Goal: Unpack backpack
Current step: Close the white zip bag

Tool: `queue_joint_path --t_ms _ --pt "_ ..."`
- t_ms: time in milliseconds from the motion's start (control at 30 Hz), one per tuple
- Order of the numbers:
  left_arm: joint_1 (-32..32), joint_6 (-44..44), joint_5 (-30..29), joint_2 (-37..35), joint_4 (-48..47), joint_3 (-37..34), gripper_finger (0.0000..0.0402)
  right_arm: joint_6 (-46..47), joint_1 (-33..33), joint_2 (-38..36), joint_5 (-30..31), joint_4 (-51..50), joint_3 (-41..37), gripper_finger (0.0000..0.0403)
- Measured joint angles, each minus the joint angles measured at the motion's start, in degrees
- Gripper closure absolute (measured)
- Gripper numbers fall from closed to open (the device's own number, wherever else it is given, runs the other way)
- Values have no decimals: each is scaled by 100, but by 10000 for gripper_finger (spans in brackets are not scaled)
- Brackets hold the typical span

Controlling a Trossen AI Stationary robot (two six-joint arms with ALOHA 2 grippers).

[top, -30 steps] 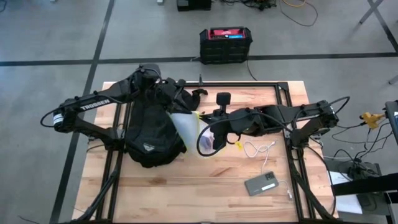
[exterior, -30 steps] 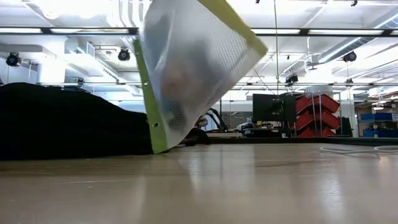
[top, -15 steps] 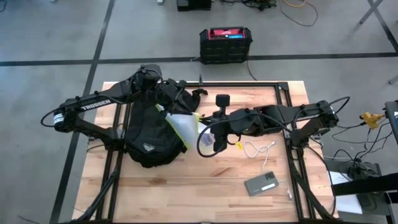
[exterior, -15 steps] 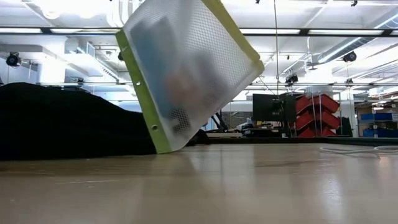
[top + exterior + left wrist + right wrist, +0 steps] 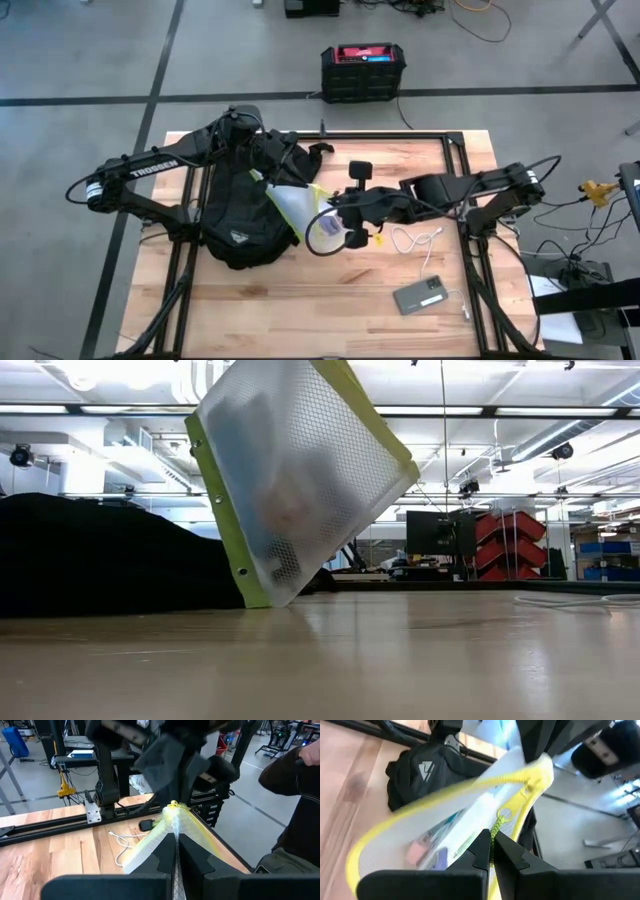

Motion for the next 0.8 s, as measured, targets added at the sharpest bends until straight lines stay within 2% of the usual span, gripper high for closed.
queue_joint_path --t_ms 467,633,800 --pt "1 124 -10 -39 -16 -4 402 880 88 -11 2 -133 -489 403" --pt "83 222 -26 -204 -50 -13 402 1454 275 -11 -15 -649 -526 403" --pt "186 253 -220 -557 -249 -13 402 2377 697 -11 -185 -1599 -529 403"
